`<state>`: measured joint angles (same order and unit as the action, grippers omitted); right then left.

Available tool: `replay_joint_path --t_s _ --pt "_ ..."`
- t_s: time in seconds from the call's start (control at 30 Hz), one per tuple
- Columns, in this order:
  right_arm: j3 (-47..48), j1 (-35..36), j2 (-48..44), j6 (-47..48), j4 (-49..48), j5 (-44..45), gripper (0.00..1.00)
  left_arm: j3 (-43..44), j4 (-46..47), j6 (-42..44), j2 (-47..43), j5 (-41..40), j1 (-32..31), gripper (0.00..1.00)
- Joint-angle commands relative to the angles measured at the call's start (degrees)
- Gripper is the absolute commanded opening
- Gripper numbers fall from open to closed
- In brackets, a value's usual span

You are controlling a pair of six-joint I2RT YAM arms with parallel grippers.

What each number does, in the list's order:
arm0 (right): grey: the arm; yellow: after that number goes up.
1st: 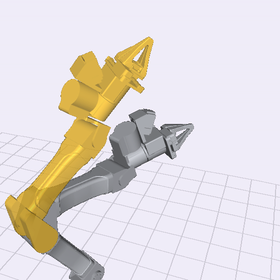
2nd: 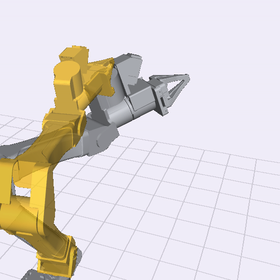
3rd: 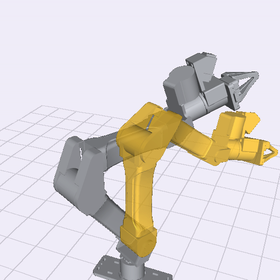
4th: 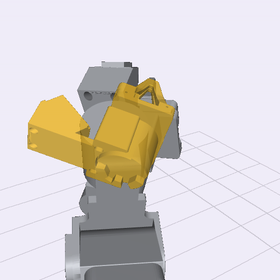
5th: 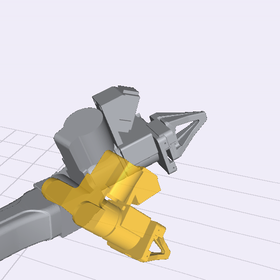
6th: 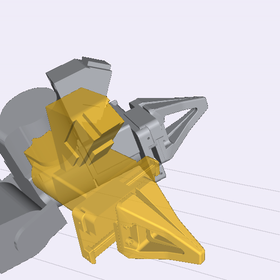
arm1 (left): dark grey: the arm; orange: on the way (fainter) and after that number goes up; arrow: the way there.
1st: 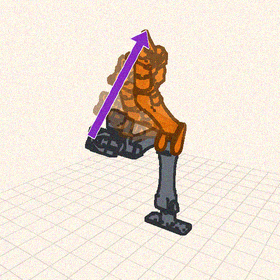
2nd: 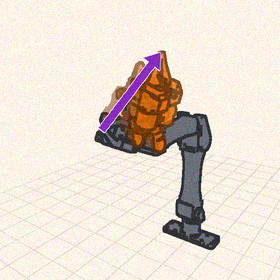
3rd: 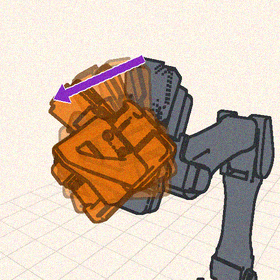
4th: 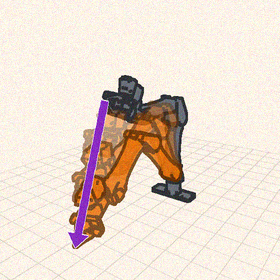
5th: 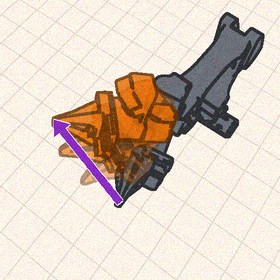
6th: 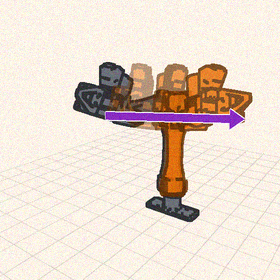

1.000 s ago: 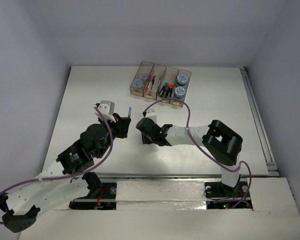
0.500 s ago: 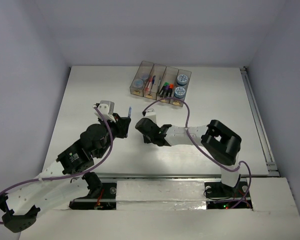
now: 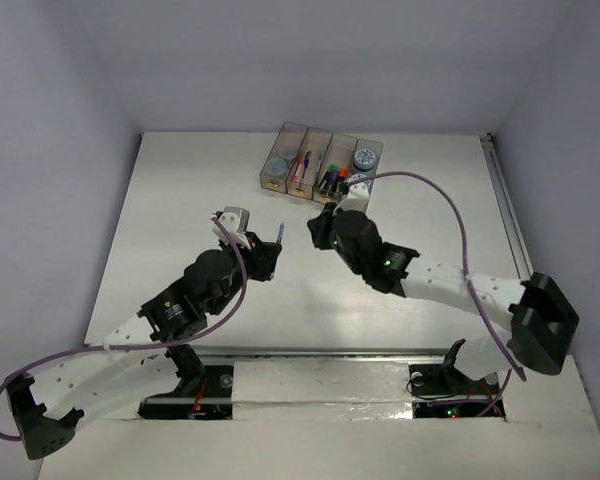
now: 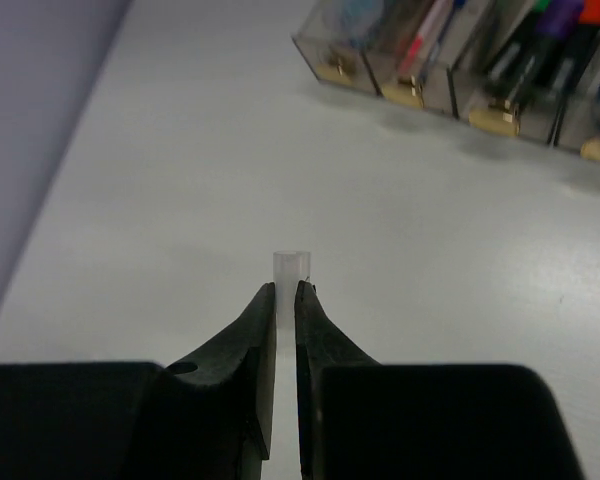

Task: Sort the stationery into containers
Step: Close the pen cap on the pen.

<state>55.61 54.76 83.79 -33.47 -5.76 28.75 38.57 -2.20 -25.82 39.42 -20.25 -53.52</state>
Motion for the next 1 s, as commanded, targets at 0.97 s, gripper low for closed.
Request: replay_joint_path --t_s 0.97 --pt "-9.0 -9.9 -11.4 -19.2 -28.2 -17.9 0.0 -4.3 20.4 1.6 5.8 12.5 0.2 0.0"
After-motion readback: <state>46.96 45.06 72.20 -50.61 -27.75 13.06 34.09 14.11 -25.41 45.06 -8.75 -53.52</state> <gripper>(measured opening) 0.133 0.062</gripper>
